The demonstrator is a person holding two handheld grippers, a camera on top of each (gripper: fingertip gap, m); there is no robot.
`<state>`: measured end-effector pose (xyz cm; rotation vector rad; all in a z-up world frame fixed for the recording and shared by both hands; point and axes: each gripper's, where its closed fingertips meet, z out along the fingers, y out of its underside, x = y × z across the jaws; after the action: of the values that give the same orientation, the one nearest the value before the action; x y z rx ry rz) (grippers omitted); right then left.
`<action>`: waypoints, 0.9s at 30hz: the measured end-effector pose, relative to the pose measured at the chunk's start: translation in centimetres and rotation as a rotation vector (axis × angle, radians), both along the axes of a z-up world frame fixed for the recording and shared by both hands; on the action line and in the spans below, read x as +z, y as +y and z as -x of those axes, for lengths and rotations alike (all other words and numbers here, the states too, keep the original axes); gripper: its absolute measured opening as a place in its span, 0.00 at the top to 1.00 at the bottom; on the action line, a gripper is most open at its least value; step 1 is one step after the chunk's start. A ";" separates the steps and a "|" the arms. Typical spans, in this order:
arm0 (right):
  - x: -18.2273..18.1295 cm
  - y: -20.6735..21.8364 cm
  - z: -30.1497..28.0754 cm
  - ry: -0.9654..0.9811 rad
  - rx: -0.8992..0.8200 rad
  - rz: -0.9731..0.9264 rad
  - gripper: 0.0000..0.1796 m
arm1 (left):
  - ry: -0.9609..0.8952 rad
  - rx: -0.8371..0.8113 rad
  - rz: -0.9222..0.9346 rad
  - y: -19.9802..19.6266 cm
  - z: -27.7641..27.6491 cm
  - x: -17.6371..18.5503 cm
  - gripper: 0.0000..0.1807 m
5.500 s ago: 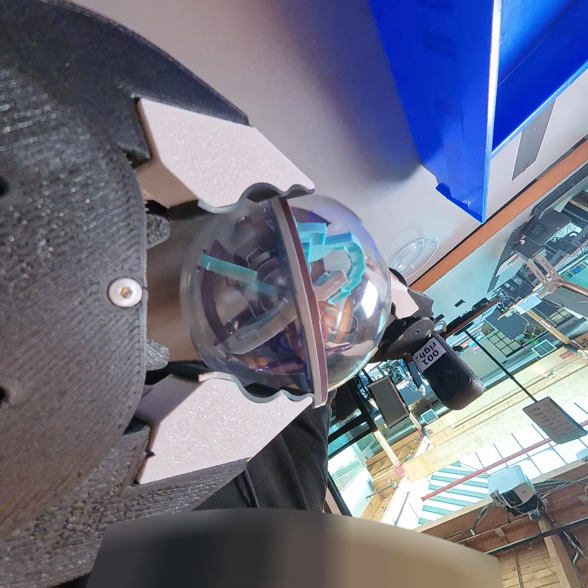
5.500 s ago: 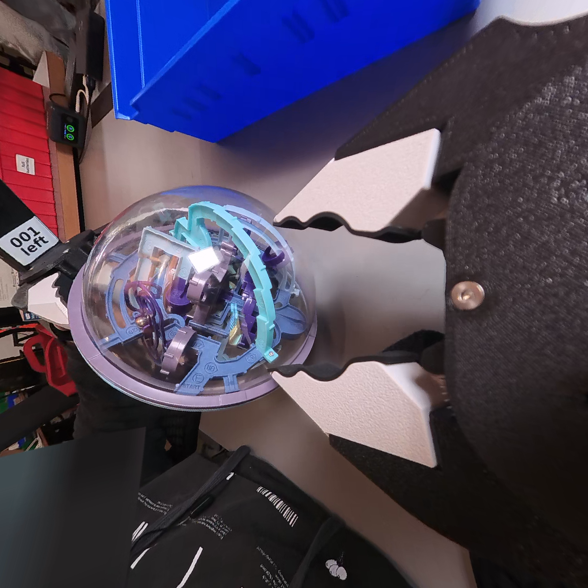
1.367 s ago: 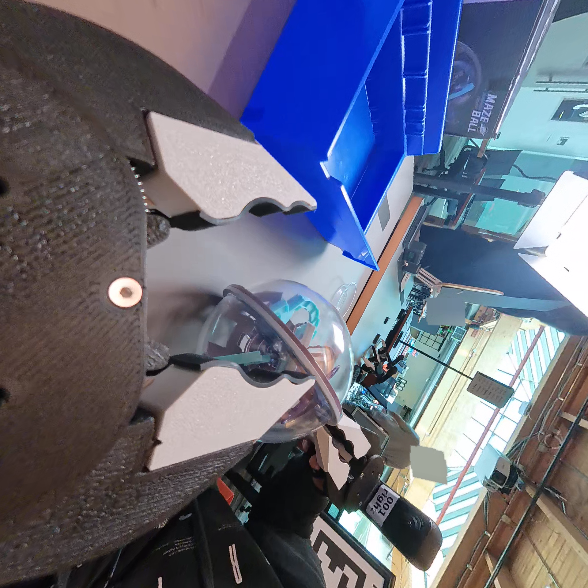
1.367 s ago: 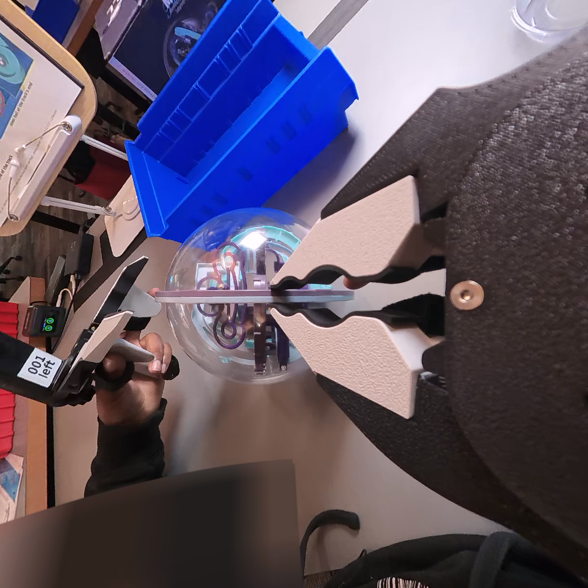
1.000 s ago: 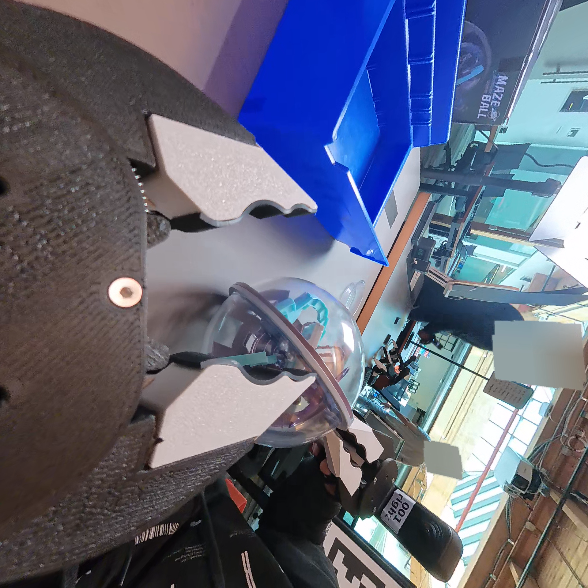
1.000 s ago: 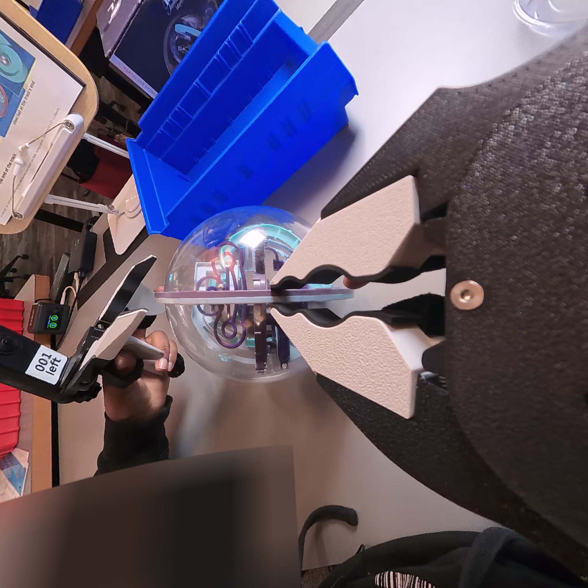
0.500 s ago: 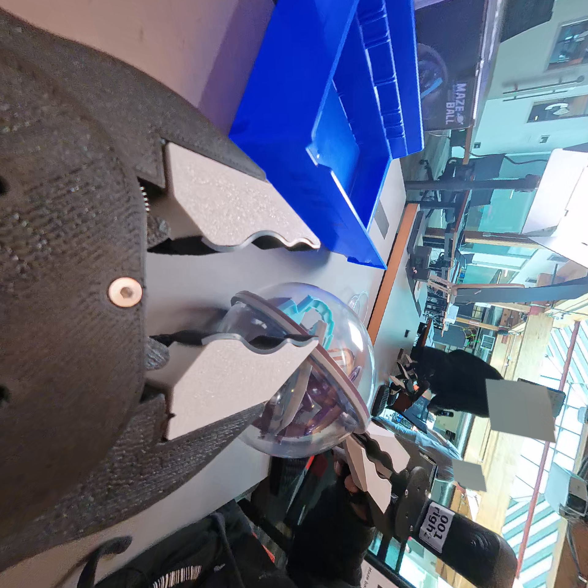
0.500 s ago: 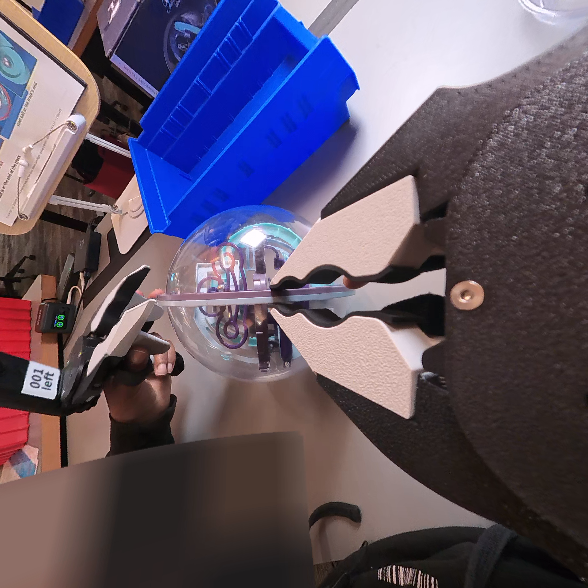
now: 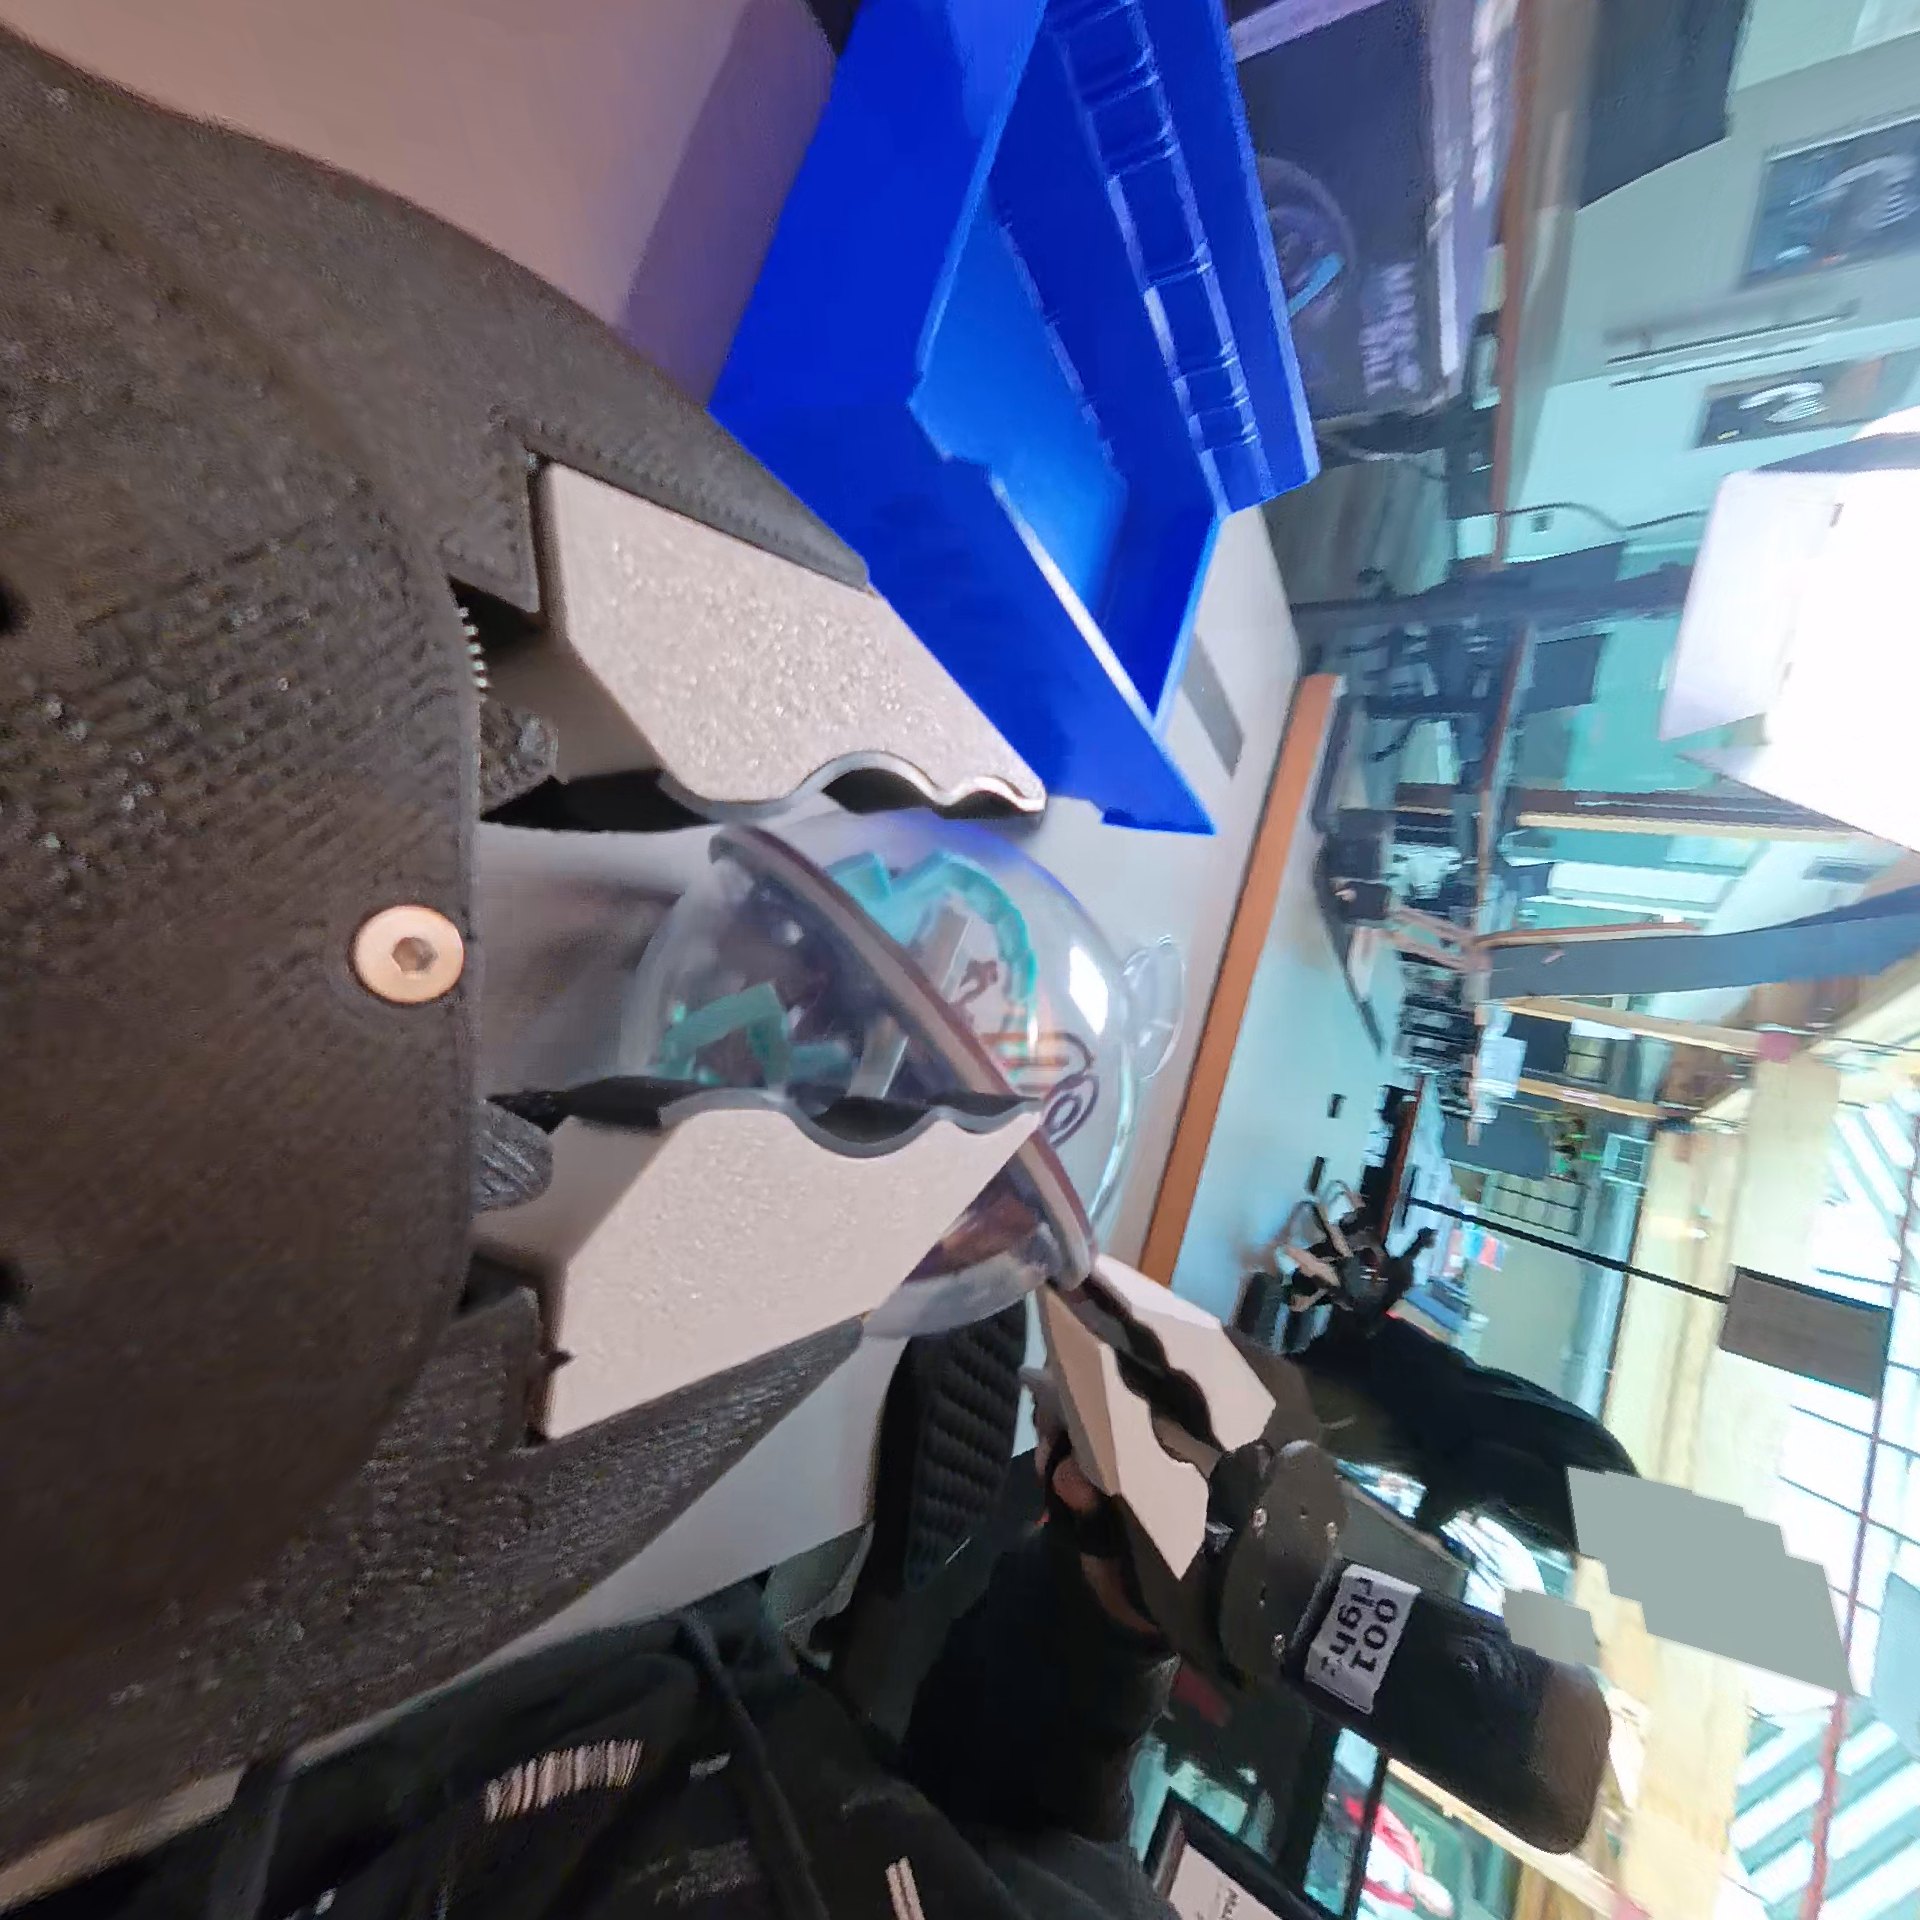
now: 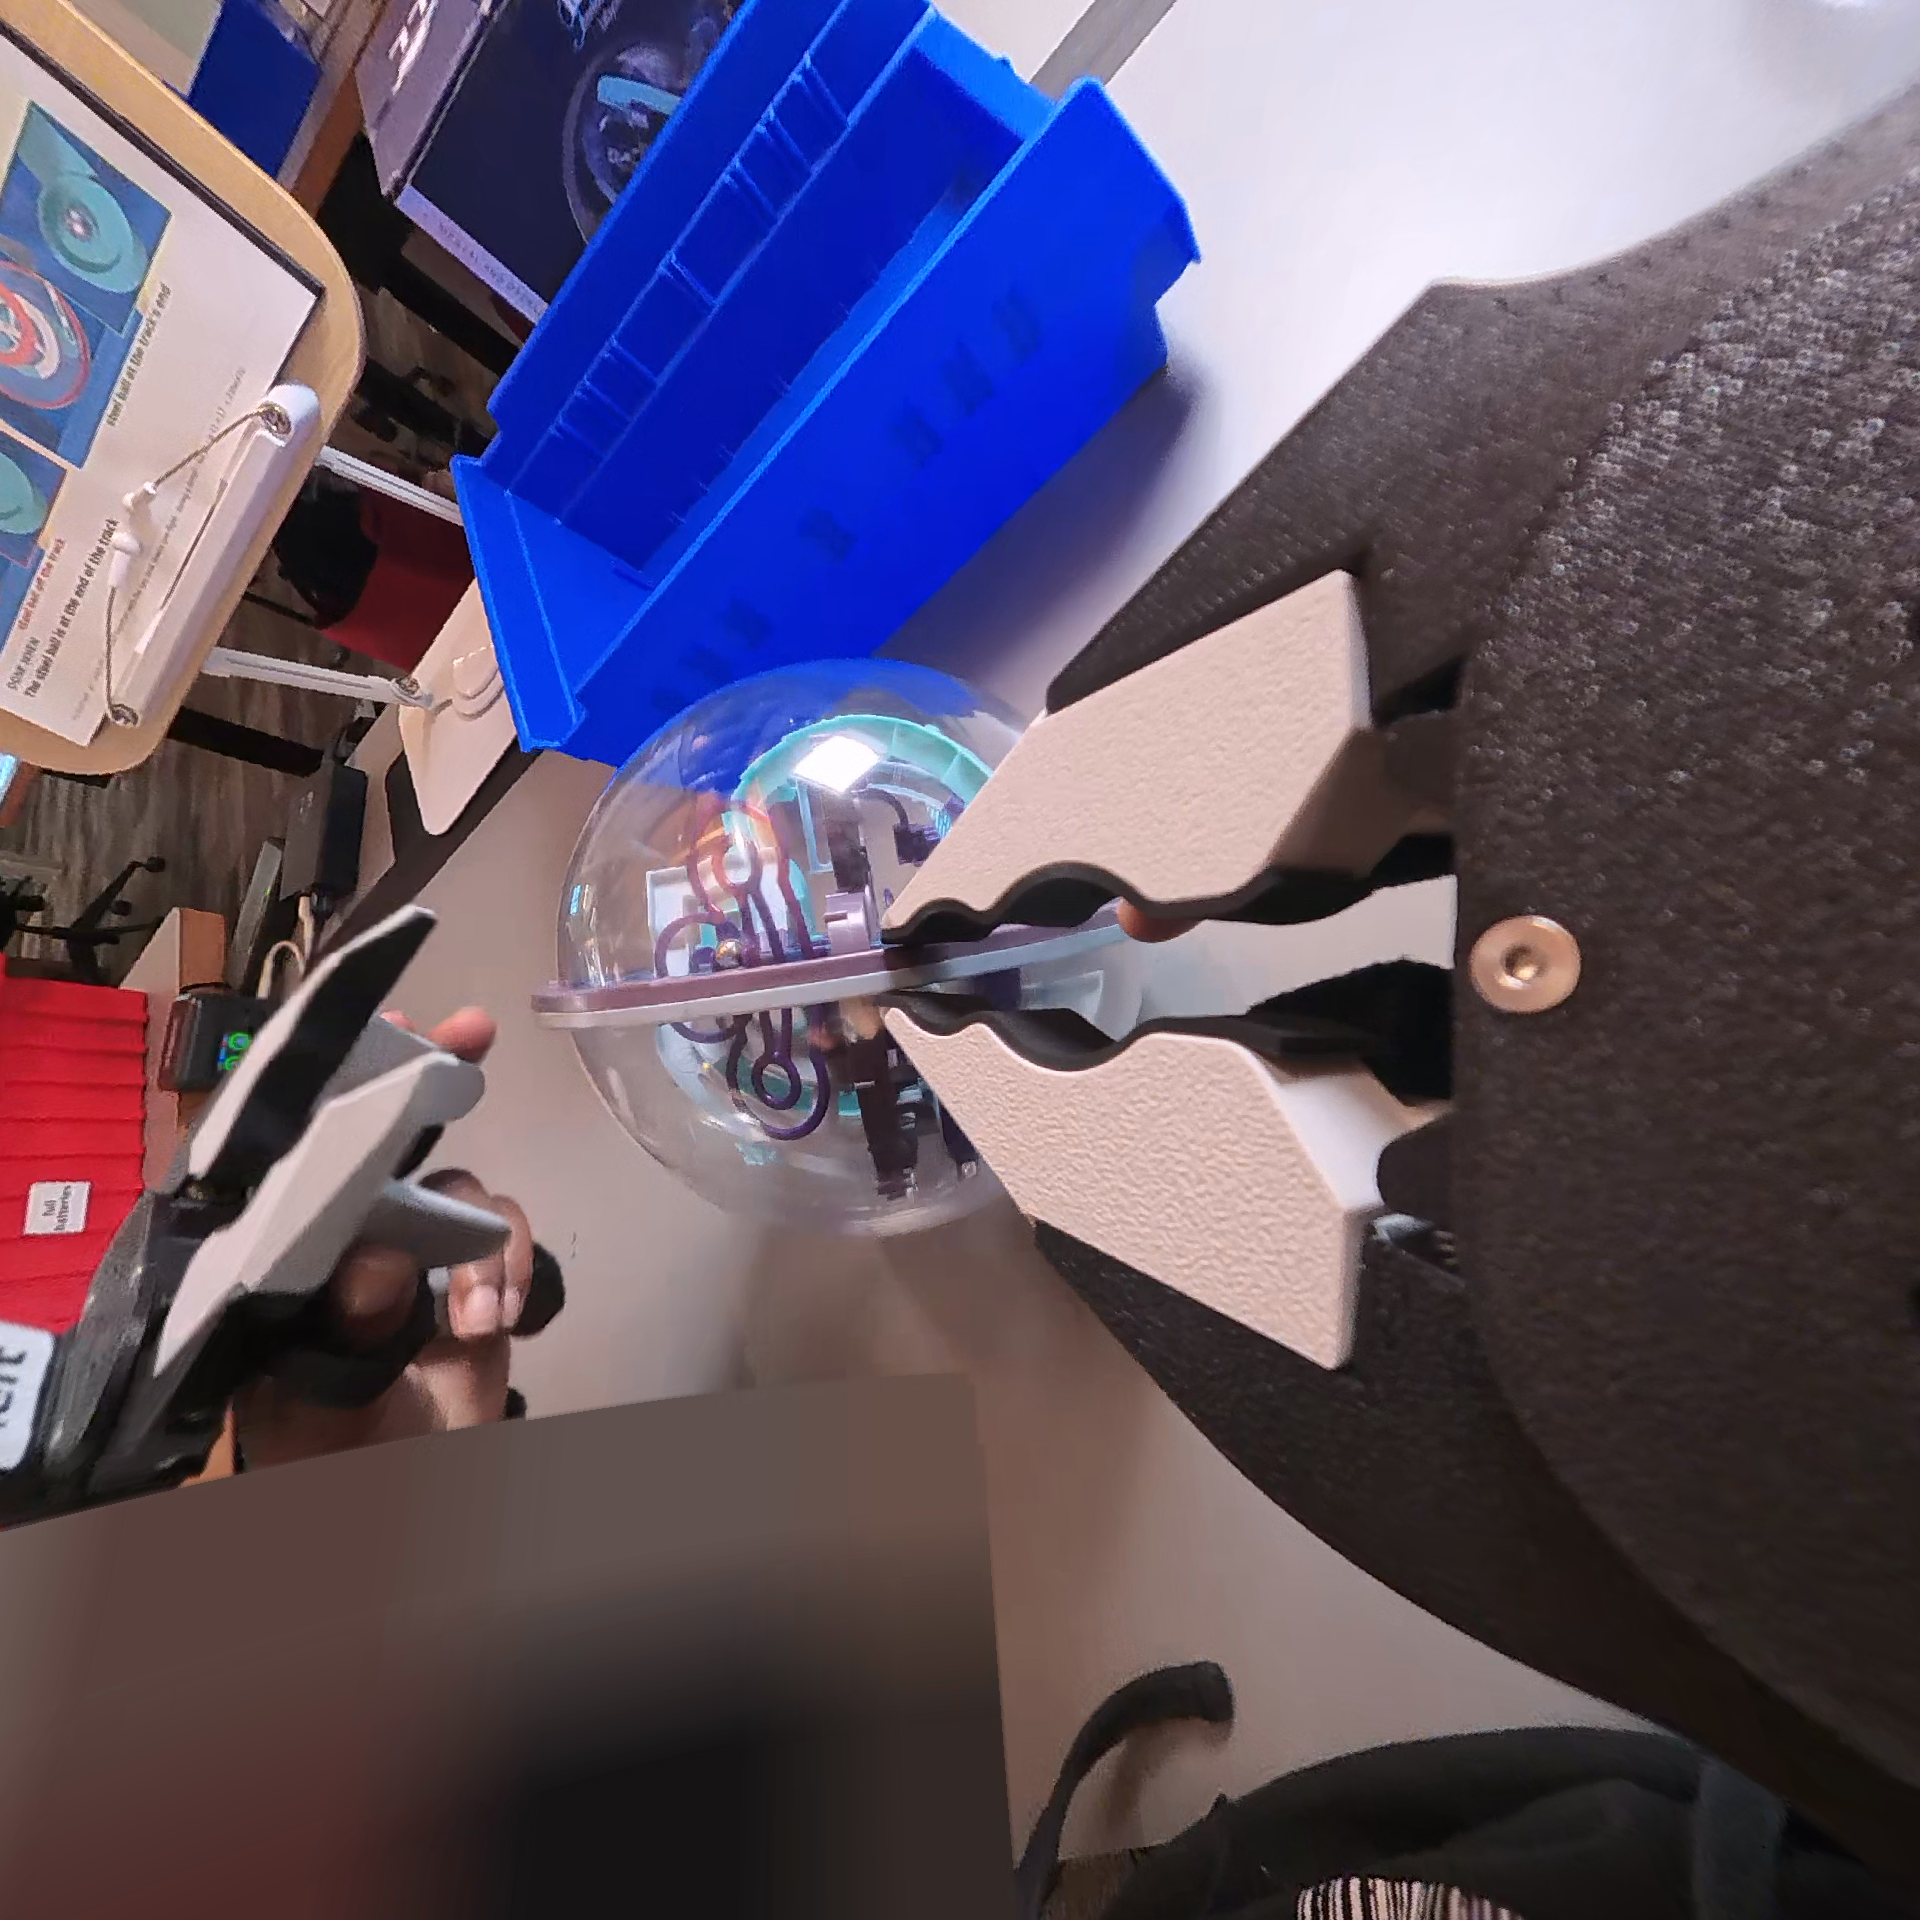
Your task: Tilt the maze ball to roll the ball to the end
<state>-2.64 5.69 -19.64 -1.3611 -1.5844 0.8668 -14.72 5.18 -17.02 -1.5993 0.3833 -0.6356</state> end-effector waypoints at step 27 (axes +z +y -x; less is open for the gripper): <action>2.3 -3.9 -1.0 0.175 0.266 -0.043 0.84 | 0.081 -0.079 0.160 -0.2 -5.7 -4.3 0.31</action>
<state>-1.67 1.81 -17.31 -1.0280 -1.6581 1.0734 -9.07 4.95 -21.34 -1.7730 0.4671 -0.6765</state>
